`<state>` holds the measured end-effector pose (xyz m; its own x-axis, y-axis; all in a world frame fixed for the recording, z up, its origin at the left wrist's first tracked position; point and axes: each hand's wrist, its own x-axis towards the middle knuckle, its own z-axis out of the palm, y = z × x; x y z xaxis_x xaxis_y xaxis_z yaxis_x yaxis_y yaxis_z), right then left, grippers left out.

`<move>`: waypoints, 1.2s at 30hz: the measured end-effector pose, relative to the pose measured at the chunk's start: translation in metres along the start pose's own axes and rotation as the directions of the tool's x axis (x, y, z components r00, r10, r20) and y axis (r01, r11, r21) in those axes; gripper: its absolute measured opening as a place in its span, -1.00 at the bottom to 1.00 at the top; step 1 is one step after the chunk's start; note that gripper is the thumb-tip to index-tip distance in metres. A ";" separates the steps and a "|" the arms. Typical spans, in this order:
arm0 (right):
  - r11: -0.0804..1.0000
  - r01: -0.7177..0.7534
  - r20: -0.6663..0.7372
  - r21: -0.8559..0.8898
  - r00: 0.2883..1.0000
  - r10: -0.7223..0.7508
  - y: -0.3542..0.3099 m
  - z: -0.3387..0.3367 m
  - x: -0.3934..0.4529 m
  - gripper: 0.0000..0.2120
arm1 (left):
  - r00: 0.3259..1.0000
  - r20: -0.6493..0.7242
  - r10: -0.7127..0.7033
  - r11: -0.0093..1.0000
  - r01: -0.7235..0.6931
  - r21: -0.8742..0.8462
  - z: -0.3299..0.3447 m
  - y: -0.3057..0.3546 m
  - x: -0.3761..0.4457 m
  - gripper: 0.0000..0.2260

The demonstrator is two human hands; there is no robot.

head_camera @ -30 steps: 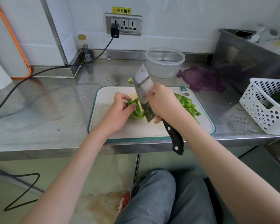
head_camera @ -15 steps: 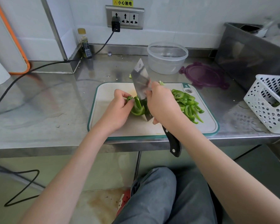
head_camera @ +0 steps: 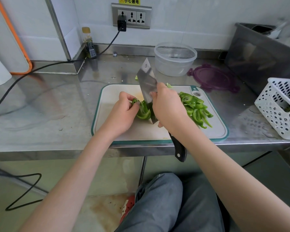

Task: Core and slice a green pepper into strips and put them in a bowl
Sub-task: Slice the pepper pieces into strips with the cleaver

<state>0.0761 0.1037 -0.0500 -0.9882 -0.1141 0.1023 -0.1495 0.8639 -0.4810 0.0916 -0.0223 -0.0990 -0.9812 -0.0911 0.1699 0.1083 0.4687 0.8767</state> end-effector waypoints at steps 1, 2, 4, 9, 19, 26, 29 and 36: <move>1.000 -0.012 0.005 -0.009 1.000 0.012 0.000 0.001 0.002 -0.89 | 1.000 -0.001 -0.001 1.000 0.001 0.000 0.000 0.001 -0.001 -0.91; 1.000 -0.024 0.013 -0.020 1.000 0.024 -0.001 0.002 0.004 -0.91 | 1.000 -0.002 -0.004 1.000 0.004 -0.002 -0.001 0.002 -0.001 -0.91; 0.996 -0.062 0.049 -0.058 0.997 0.064 -0.003 0.002 0.006 -0.93 | 1.000 0.002 -0.010 1.000 0.010 -0.004 -0.001 0.002 -0.002 -0.91; 0.997 -0.026 0.032 -0.070 0.999 0.028 -0.007 0.000 0.002 -0.88 | 1.000 0.026 -0.007 0.999 0.008 -0.035 -0.001 0.002 -0.003 -0.91; 0.998 -0.055 0.108 0.037 0.993 0.050 -0.019 -0.006 0.020 -0.73 | 1.000 -0.005 0.023 1.000 -0.023 -0.006 -0.001 -0.001 -0.004 -0.91; 0.989 -0.044 0.217 -0.138 0.973 0.074 -0.008 -0.008 0.015 -0.66 | 0.997 -0.047 0.055 0.998 -0.054 0.017 -0.004 -0.004 -0.004 -0.89; 0.982 -0.073 0.249 -0.174 0.962 0.115 -0.008 -0.012 0.028 -0.55 | 0.993 -0.073 0.092 0.995 -0.089 0.044 -0.005 -0.002 -0.006 -0.90; 0.991 -0.104 0.045 0.080 0.994 0.100 0.009 -0.029 0.015 -0.93 | 0.996 -0.061 0.059 0.991 -0.051 0.123 -0.002 -0.003 -0.004 -0.88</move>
<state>0.0605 0.1237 -0.0277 -0.9987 -0.0488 0.0138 -0.0483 0.8291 -0.5570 0.0951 -0.0254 -0.1017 -0.9616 -0.1170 0.2482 0.1376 0.5768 0.8052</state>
